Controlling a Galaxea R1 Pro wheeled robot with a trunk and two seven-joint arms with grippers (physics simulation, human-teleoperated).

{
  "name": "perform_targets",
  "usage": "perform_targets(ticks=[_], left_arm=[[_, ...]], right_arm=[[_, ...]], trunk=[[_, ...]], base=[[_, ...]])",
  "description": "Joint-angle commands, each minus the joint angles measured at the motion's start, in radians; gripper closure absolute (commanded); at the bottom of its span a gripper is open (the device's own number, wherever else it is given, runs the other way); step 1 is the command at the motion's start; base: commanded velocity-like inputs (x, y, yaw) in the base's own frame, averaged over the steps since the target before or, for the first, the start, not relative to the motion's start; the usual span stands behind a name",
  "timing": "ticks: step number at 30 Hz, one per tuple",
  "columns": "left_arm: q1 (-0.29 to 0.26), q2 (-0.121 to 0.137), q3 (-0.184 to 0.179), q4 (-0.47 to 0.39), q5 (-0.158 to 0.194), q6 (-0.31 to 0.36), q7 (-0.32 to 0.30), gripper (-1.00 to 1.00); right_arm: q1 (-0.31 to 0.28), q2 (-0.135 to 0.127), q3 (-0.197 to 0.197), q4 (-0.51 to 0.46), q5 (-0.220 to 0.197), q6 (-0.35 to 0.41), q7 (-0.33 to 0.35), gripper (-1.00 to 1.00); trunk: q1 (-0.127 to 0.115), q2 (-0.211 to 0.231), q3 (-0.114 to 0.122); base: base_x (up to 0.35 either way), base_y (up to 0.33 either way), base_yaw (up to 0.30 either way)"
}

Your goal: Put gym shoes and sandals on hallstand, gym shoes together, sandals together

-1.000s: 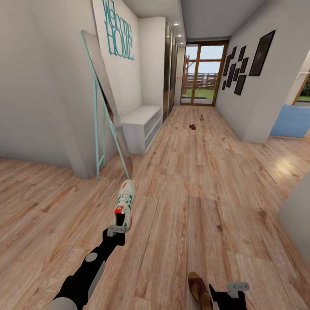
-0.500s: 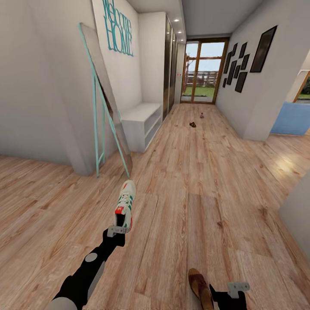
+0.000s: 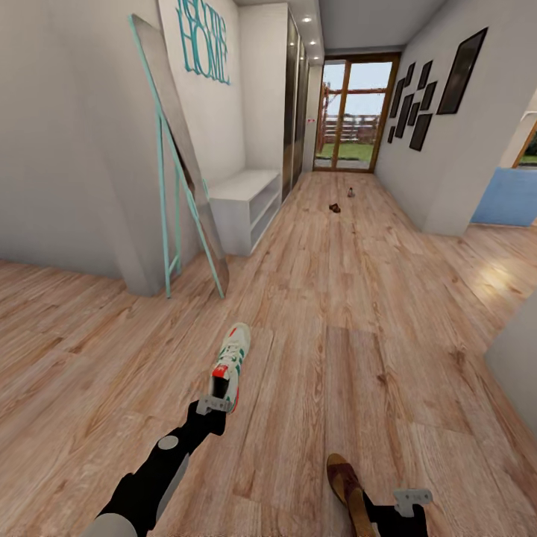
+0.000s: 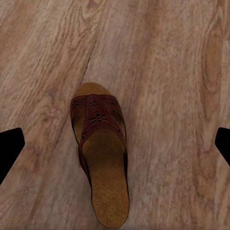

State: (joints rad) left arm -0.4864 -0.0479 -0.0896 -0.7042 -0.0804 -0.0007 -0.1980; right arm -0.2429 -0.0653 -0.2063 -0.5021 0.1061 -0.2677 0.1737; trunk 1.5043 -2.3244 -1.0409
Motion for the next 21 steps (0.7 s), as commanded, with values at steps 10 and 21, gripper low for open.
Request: perform_targets(ticks=[10, 21], left_arm=[[0.002, 0.000, 0.000, -0.003, -0.003, -0.001, -0.003, 1.00], [0.002, 0.000, 0.003, -0.002, -0.002, -0.001, -0.003, 1.00]], right_arm=[[-0.001, 0.001, -0.009, 0.000, 0.009, -0.004, 0.007, -1.00], [-0.001, 0.001, -0.009, 0.000, 0.009, -0.004, 0.007, -1.00]], trunk=[[0.038, -0.071, -0.048], [0.080, -0.148, -0.099]], base=[[0.000, 0.000, 0.000], [0.000, 0.000, 0.000]])
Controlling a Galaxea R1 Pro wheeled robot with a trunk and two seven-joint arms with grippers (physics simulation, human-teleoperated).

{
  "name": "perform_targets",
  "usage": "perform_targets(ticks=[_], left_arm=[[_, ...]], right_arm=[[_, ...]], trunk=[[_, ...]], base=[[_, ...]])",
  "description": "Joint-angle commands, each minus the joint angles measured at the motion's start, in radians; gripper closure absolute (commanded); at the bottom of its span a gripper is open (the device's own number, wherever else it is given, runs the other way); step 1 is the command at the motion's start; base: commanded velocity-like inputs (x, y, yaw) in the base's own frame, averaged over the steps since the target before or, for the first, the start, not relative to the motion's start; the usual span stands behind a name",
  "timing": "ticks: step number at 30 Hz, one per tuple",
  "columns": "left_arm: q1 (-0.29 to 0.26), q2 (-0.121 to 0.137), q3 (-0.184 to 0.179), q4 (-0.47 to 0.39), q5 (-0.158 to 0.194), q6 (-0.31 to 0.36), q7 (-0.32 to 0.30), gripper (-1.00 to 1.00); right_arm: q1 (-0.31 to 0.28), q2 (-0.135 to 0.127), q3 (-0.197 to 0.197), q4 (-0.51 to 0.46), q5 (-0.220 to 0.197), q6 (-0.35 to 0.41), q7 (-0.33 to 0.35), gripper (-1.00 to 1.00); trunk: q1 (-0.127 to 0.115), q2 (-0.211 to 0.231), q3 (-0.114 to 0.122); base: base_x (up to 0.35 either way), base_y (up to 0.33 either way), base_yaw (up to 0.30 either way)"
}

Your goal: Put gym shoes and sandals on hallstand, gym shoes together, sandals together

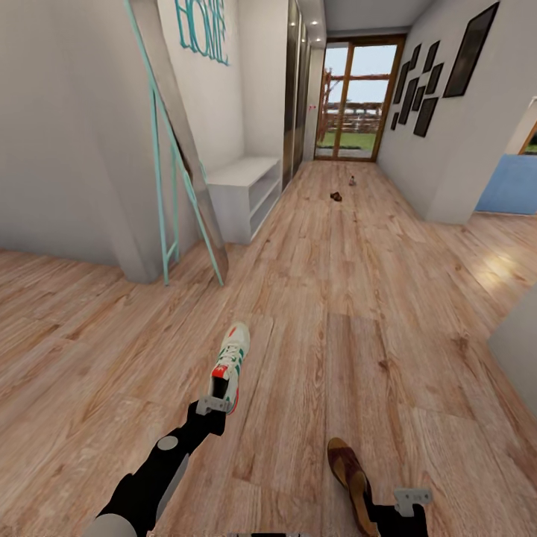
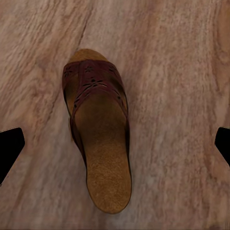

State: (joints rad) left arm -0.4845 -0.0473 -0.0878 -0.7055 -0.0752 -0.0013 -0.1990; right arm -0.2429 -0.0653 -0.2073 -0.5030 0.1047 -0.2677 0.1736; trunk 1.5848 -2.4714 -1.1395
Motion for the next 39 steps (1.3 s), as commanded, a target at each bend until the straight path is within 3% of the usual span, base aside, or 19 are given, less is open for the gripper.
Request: perform_targets(ticks=[1, 4, 10, 23, 39], left_arm=[[0.000, 0.000, 0.002, -0.001, -0.008, 0.000, -0.002, 1.00], [0.000, 0.000, 0.001, -0.001, -0.008, 0.000, -0.002, 1.00], [0.000, 0.000, -0.002, -0.001, -0.008, 0.000, -0.002, 1.00], [-0.001, 0.000, -0.004, 0.000, -0.008, 0.000, -0.002, 1.00], [-0.001, -0.005, -0.003, -0.002, -0.009, 0.000, -0.002, 1.00]], right_arm=[[-0.001, 0.001, -0.009, 0.001, 0.010, -0.004, 0.007, -1.00], [-0.001, 0.001, -0.012, -0.001, 0.010, -0.002, 0.006, -1.00], [-0.012, 0.002, -0.012, -0.033, 0.010, 0.010, -0.030, -1.00], [-0.135, 0.003, -0.008, -0.061, 0.011, 0.106, -0.081, -1.00], [-0.143, 0.000, -0.004, -0.056, 0.011, 0.110, -0.077, -1.00]], trunk=[[0.004, -0.008, -0.006], [0.015, -0.029, -0.020], [0.018, -0.030, -0.052], [0.024, -0.033, -0.123], [0.024, -0.033, -0.137]], base=[[0.000, 0.000, 0.012], [0.000, 0.000, 0.037], [0.000, 0.000, 0.066], [0.000, 0.000, 0.074], [0.069, 0.000, 0.031]])
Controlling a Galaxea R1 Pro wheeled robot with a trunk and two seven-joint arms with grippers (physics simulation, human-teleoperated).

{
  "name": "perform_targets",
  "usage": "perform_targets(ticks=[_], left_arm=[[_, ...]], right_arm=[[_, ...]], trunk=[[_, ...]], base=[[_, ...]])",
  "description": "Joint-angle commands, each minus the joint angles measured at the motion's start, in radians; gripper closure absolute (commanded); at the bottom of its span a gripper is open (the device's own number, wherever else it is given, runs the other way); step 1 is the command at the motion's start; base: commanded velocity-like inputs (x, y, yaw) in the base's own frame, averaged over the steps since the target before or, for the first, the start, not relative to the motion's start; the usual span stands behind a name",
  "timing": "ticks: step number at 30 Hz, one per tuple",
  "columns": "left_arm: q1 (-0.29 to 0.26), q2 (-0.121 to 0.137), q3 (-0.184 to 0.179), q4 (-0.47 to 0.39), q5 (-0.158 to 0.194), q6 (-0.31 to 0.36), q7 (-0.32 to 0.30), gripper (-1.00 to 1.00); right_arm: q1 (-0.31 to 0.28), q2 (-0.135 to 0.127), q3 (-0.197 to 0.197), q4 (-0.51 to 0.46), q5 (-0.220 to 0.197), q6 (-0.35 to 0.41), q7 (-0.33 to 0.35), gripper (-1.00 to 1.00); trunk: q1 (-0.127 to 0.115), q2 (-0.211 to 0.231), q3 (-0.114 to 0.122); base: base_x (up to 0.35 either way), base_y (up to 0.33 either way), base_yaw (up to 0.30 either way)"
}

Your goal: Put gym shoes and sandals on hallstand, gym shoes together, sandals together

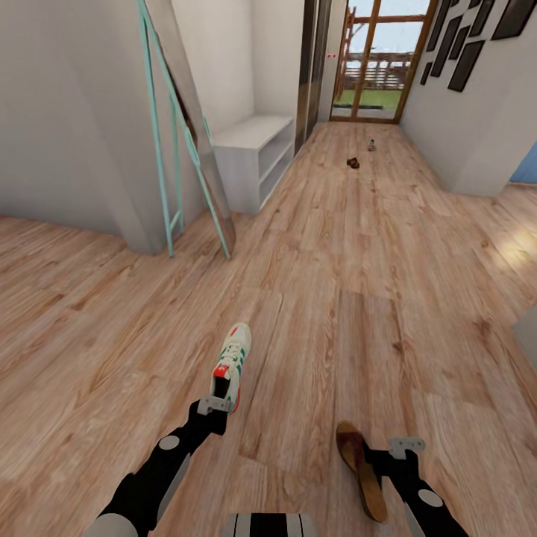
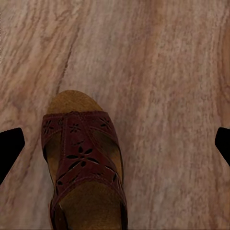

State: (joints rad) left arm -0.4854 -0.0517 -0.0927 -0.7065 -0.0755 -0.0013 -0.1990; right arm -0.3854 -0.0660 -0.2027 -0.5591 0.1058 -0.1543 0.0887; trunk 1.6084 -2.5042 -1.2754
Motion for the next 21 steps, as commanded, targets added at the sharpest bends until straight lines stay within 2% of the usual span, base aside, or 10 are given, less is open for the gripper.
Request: perform_targets(ticks=[1, 10, 11, 16, 21], left_arm=[[0.000, -0.001, 0.001, -0.001, -0.009, 0.000, -0.002, 1.00], [-0.001, -0.002, 0.001, -0.001, -0.013, 0.000, -0.002, 1.00], [0.005, -0.004, 0.004, -0.006, -0.007, 0.001, -0.002, 1.00], [-0.003, -0.007, 0.002, -0.035, -0.007, -0.003, -0.004, 1.00], [-0.003, -0.008, 0.002, -0.041, -0.008, -0.005, -0.004, 1.00]], right_arm=[[-0.001, 0.001, -0.008, 0.001, 0.010, -0.004, 0.009, -1.00], [-0.001, 0.002, -0.006, 0.002, 0.012, -0.004, 0.010, -1.00], [0.000, -0.004, -0.009, 0.008, 0.012, -0.006, 0.006, -1.00], [0.000, 0.007, -0.009, 0.036, 0.013, -0.006, 0.005, -1.00], [0.000, -0.001, -0.009, 0.064, 0.011, -0.005, 0.006, -1.00]], trunk=[[0.000, 0.000, -0.001], [0.000, 0.000, -0.001], [0.000, 0.000, -0.001], [0.000, 0.000, -0.001], [0.000, 0.000, -0.001]], base=[[0.144, 0.000, 0.001], [0.026, 0.000, 0.000], [0.000, 0.000, 0.000], [0.000, 0.000, 0.000], [0.000, 0.000, 0.000]])
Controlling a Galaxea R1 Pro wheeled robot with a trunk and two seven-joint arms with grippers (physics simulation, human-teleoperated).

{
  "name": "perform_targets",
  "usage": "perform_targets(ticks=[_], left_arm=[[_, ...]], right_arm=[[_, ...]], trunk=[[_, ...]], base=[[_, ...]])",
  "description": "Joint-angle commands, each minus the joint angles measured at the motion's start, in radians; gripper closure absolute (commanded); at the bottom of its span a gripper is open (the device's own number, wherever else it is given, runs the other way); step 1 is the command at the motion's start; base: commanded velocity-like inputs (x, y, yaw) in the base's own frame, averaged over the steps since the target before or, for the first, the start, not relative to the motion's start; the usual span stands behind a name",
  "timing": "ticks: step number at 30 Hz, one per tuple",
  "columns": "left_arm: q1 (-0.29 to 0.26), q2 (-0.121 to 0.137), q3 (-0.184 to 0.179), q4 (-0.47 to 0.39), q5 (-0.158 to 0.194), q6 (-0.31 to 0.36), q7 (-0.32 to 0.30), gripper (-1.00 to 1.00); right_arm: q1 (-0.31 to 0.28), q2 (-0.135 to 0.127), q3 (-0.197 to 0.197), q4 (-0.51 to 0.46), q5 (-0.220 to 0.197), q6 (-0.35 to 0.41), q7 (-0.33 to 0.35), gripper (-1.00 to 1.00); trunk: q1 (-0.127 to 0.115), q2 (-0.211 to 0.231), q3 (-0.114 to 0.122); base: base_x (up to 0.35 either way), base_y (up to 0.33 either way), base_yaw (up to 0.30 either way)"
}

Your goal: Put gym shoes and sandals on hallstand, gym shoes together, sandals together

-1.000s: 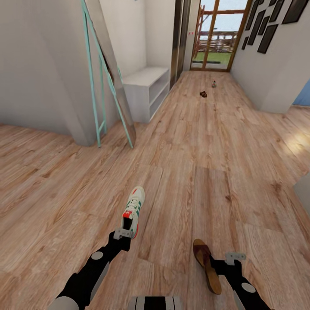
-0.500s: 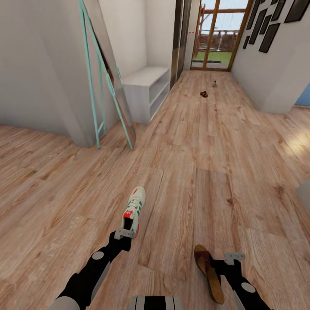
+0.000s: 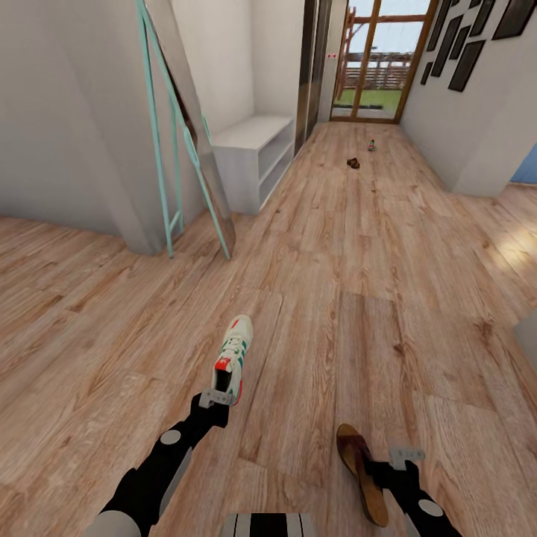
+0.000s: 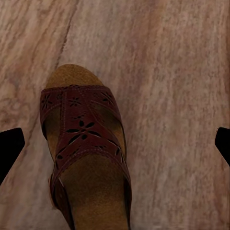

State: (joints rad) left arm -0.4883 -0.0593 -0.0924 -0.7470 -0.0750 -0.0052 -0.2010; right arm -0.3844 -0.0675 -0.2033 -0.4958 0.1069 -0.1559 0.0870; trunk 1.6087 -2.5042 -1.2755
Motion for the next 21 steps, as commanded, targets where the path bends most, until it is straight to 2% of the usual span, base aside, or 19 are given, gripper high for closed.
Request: perform_targets(ticks=[1, 10, 21], left_arm=[[0.000, 0.000, 0.002, 0.000, -0.008, -0.001, -0.002, 1.00], [-0.006, 0.003, 0.004, -0.039, -0.008, 0.012, -0.002, 1.00], [0.003, -0.002, -0.007, -0.101, -0.017, 0.075, -0.001, 1.00]], right_arm=[[-0.001, 0.000, -0.008, 0.006, 0.010, -0.004, 0.008, -1.00], [-0.001, -0.001, -0.008, 0.043, 0.011, -0.005, 0.008, -1.00], [-0.001, -0.003, -0.008, 0.062, 0.011, -0.004, 0.008, -1.00]], trunk=[[0.000, 0.000, -0.001], [0.000, 0.000, -0.001], [0.000, 0.000, -0.001]], base=[[0.000, 0.000, 0.000], [0.000, 0.000, 0.000], [0.000, 0.000, 0.000]])
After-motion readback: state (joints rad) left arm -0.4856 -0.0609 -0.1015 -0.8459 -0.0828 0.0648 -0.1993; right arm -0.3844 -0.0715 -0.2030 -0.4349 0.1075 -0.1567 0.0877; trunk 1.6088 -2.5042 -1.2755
